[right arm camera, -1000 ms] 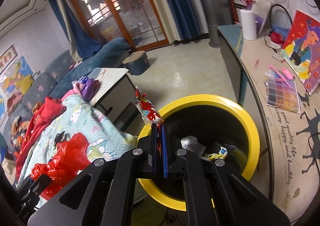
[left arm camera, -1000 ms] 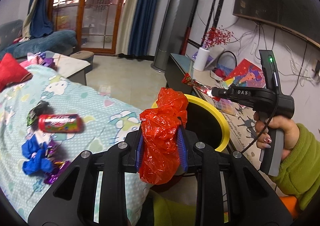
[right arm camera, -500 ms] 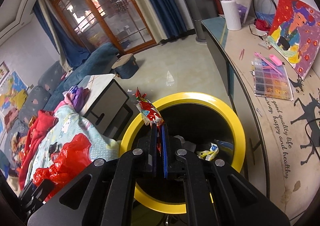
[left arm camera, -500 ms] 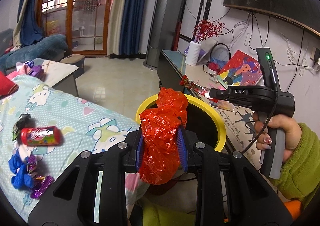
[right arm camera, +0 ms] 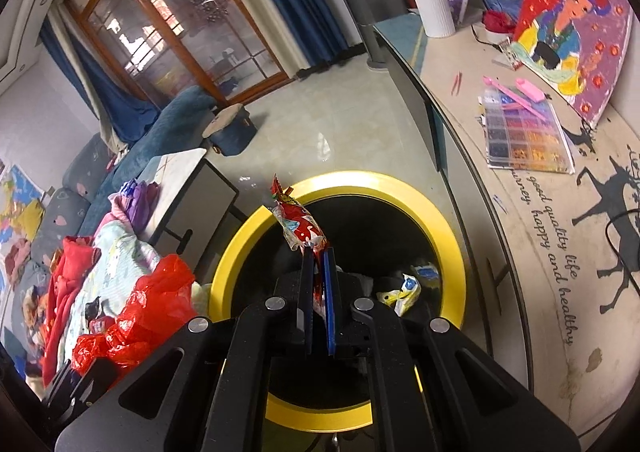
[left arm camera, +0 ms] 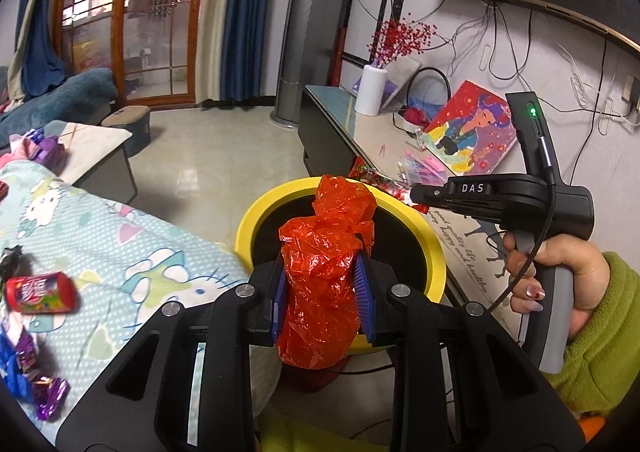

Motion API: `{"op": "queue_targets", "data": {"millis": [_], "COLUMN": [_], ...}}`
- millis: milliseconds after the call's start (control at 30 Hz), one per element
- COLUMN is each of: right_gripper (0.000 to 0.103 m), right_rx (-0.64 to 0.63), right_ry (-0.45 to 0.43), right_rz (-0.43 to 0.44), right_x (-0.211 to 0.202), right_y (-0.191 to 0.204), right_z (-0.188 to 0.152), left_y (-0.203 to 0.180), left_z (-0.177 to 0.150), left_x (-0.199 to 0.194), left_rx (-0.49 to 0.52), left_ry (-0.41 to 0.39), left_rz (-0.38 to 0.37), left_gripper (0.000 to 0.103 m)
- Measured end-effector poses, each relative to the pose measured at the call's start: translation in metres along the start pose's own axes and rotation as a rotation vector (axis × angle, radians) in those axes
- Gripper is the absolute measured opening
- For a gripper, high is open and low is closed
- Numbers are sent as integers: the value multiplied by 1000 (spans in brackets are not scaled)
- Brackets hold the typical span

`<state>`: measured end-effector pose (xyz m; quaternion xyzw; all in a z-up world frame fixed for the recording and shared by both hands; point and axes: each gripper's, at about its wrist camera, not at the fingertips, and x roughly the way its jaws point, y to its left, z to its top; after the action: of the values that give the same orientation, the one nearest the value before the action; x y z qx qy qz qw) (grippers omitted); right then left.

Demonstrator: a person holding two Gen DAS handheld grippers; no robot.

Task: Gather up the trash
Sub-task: 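Open both tools to drop the red items into the yellow bin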

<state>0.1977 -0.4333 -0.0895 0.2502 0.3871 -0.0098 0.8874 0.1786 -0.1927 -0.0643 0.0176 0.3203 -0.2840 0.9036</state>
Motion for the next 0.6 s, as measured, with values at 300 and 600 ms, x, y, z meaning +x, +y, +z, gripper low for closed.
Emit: {"op": "queue_targets", "data": {"millis": [300,600], "right_gripper": [8,15], "right_rx": [33,57], "right_ry": [30,41], "right_rz": [-9,-2], "right_x": [9,12], "right_y": [-13,-20], "right_z": [-1,0], "left_y": [-6,-10], "left_z": [2,1], "left_x": [21,39], "left_rx": [5,4], "left_ry": [38,69], "left_rz": [-10,-13], "left_gripper": [22,23]}}
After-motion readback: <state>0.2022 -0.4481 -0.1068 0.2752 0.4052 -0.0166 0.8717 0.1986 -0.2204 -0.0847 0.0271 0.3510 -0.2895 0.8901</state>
